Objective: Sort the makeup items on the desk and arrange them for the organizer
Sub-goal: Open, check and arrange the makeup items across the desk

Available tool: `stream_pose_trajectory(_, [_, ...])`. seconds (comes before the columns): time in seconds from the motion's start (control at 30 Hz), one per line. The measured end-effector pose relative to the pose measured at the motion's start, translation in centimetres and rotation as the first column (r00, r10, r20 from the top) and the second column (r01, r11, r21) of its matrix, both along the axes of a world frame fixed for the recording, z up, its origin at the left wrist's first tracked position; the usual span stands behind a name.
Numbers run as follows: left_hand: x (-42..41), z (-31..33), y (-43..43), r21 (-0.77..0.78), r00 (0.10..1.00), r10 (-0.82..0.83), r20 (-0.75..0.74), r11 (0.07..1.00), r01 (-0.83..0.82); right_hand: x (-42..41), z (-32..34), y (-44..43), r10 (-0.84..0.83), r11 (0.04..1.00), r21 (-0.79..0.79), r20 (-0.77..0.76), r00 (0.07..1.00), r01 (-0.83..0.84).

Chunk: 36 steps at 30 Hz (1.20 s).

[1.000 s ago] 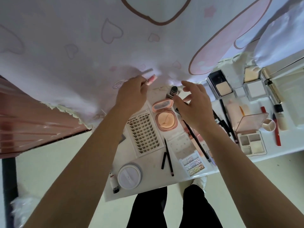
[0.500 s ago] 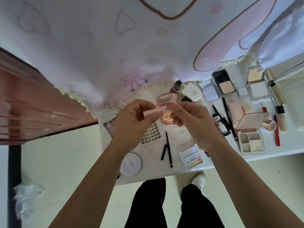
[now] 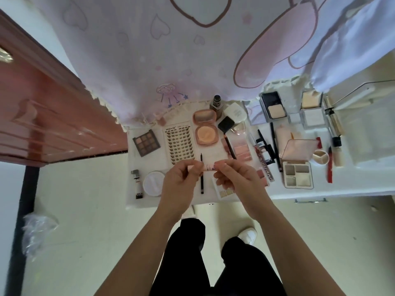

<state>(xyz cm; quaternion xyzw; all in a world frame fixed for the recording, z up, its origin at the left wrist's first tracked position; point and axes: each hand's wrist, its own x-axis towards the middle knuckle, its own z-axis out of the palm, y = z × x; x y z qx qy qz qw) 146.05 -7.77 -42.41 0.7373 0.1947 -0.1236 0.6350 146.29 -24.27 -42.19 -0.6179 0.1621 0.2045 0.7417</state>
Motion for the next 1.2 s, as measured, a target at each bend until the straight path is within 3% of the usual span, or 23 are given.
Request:
stream_pose_trajectory(0.13, [-2.6,2.3,-2.3,0.029,0.995,-0.012,0.098,1.000,0.010,-2.2,1.4,-0.5,-0.070,0.997,0.028,-0.013,0.997,0.070])
stream_pose_trajectory(0.33, [-3.8,3.4,-4.5,-0.030,0.986,0.160,-0.055,0.986,-0.162,-4.0,1.8,-1.6,0.011,0.989,-0.150,0.177,0.984,0.016])
stream_pose_trajectory(0.57, [-3.9,4.2,-5.2,0.014,0.998,0.045,-0.052,0.999,-0.044,-5.3,2.3,-3.7,-0.002,0.992,-0.124,0.179,0.984,0.024])
stream_pose_trajectory(0.73, [-3.0,4.5,-4.1,0.099,0.995,-0.094,0.026,0.991,0.091,-4.7,3.4,-3.3,0.008,0.998,-0.059,0.009,1.000,-0.008])
stream_pose_trajectory(0.83, [-2.3,4.5,-2.2,0.140,0.987,-0.153,0.048,0.979,0.145,-3.9,3.3,-1.5,0.023,0.996,-0.082,-0.004,1.000,-0.024])
stream_pose_trajectory(1.03, [-0.9,3.7,1.7,0.002,0.995,-0.086,-0.040,0.996,0.086,-2.9,3.2,2.3,-0.072,0.984,-0.154,0.128,0.989,0.092])
stream_pose_trajectory(1.2, [0.1,3.9,3.9,0.086,0.990,-0.141,0.018,0.987,0.139,-2.5,3.0,4.8,-0.051,0.993,-0.106,0.011,0.999,0.052])
